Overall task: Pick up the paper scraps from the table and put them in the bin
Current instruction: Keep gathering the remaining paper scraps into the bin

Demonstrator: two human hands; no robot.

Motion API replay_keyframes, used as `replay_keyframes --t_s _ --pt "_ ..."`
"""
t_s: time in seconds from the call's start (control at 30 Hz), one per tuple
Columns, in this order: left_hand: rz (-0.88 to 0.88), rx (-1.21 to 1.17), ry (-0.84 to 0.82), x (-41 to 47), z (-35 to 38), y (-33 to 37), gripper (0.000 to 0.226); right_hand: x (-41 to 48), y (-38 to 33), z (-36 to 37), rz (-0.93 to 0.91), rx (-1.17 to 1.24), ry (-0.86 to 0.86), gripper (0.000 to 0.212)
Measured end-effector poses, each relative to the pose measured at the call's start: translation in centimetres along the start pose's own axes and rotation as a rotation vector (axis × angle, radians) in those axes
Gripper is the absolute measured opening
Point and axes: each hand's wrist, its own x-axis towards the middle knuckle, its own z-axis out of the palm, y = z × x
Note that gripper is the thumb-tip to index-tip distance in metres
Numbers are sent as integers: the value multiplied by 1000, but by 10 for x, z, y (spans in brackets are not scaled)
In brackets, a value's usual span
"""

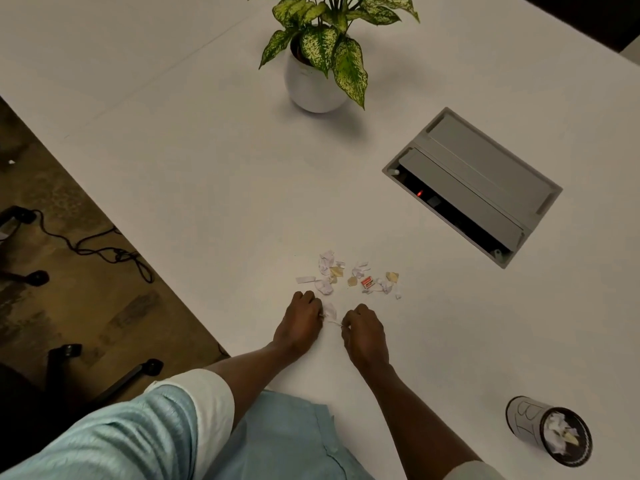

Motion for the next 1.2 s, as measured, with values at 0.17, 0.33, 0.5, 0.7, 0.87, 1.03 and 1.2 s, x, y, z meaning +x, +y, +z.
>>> replay_keyframes --t_s 0.17,0.33,0.5,0.7,0.87,1.03,1.2 --pt "7 -34 -13 -5 -1 -1 5 -7 8 -10 171 154 55 6" --pt "58 -101 -20 -16 7 15 4 -35 34 -20 343 293 177 14" --pt "146 -165 -48 -28 21 51 4 -75 58 -35 525 429 348 16" --pt "303 -216 -107 -27 38 120 4 -126 88 -62 656 570 584 12" --pt "413 -249 -170 -26 55 188 6 -170 121 -89 806 635 764 10" --pt "499 -299 -208 -32 74 260 5 -203 153 -116 886 609 897 9" --pt "581 -290 -250 -40 91 322 5 -225 181 -135 931 504 955 3"
